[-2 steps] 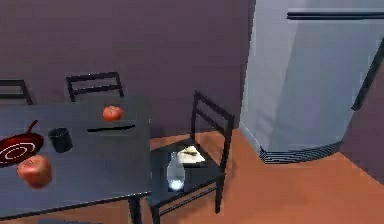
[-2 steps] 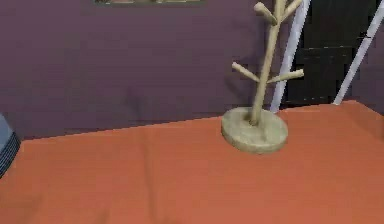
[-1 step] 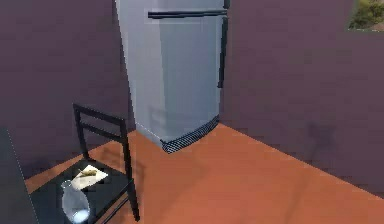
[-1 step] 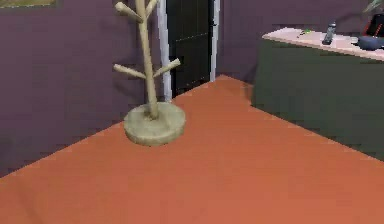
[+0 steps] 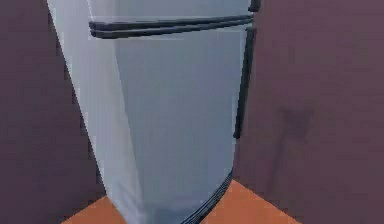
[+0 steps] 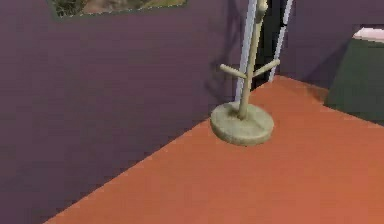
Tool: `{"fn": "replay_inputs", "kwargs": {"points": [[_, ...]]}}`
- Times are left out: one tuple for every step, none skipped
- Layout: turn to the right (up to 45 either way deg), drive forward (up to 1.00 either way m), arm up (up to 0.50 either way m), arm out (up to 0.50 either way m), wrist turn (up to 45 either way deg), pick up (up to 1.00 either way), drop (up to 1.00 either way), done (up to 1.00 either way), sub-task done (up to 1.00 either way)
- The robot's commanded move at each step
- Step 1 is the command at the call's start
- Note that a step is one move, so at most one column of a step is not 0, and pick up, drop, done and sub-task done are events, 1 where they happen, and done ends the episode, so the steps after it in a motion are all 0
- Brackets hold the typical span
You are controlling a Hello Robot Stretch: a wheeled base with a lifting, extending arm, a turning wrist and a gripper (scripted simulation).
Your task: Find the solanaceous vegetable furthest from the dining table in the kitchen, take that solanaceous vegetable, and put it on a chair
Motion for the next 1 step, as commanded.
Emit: {"fn": "replay_inputs", "kwargs": {"points": [[-39.0, 0.00, 0.00, 0.00, 0.0, 0.00, 0.00, 0.00, 0.00]]}}
